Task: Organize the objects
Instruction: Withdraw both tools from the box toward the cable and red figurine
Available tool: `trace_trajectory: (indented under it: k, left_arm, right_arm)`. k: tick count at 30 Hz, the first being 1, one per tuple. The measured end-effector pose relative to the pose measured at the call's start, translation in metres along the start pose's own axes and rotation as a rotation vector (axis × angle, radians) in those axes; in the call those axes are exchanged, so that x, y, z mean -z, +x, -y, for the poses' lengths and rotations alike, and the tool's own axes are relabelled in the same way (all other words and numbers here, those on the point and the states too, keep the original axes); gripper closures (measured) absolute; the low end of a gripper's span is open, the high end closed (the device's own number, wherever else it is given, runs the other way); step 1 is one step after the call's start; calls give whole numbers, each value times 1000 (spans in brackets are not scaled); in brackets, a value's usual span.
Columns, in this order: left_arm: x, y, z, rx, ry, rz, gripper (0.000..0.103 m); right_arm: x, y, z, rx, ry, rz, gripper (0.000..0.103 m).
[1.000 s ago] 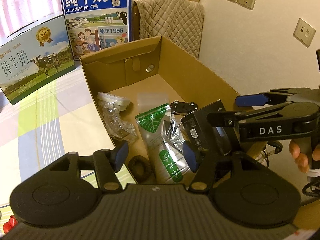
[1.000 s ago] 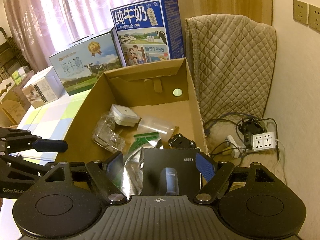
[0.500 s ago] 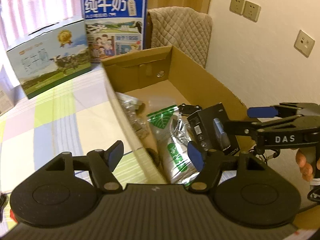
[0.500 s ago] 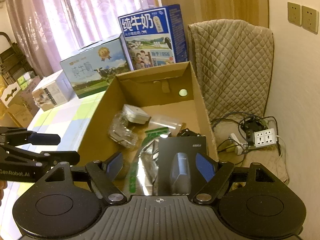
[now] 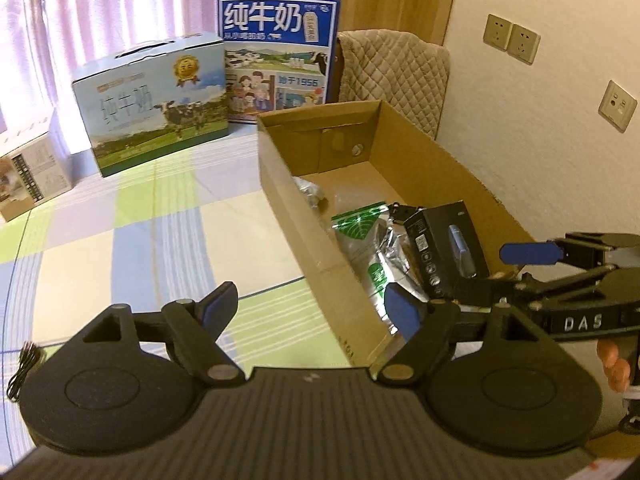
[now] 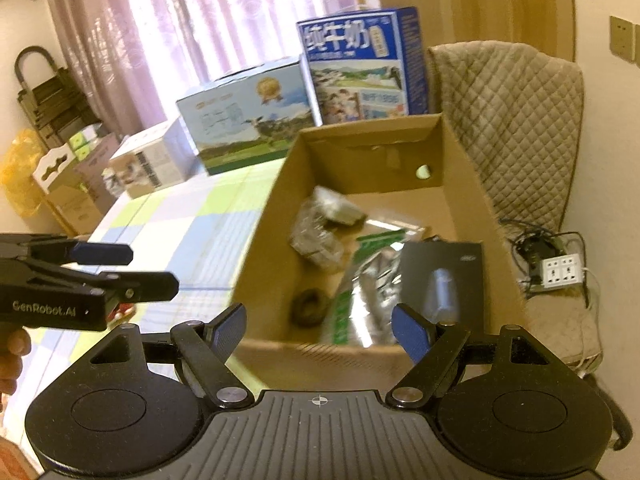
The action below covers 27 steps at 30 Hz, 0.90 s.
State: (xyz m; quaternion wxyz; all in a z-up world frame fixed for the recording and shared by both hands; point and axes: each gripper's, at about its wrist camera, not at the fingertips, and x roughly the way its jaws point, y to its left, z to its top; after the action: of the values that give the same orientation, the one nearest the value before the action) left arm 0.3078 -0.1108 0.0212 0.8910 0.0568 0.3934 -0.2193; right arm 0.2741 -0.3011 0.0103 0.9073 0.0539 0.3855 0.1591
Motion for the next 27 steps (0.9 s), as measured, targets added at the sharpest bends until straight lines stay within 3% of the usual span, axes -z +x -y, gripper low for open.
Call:
trace_trajectory:
  k: [27]
  left_arm:
    - [82, -65, -123, -78, -148, -49, 25]
  right_arm:
    - [42, 34, -134, -79, -94, -120, 26]
